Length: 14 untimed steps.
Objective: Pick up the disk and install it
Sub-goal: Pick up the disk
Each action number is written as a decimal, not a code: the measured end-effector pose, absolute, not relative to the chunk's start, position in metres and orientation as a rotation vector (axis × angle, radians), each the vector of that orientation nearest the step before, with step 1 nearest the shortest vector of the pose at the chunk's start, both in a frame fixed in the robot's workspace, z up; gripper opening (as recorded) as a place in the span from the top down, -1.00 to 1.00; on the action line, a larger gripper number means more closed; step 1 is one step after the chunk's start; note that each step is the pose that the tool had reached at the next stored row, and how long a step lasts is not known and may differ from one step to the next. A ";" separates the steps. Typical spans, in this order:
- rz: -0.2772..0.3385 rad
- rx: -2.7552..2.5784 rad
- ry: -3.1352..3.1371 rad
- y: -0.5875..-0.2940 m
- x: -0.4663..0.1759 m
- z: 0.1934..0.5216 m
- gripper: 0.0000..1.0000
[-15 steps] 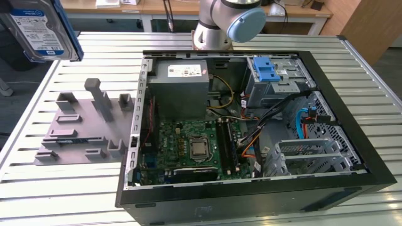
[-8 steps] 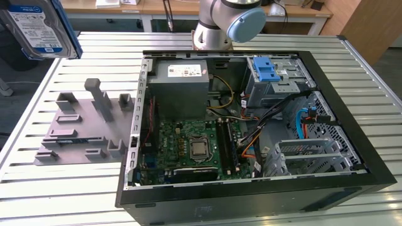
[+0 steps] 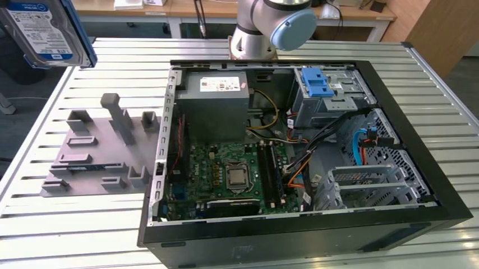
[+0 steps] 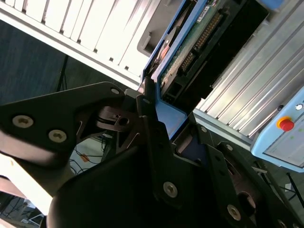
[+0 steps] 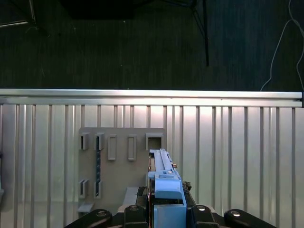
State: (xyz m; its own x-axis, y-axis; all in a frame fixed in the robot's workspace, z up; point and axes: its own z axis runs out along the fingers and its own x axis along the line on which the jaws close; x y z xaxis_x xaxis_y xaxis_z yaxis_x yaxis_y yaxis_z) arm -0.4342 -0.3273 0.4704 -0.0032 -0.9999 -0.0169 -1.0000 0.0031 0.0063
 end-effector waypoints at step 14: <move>0.026 -2.213 2.220 -0.327 -0.434 0.485 0.27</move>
State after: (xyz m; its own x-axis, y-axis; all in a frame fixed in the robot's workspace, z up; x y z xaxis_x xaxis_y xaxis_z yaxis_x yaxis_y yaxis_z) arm -0.4342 -0.3272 0.4854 -0.0033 -0.9999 -0.0169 -1.0000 0.0032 0.0064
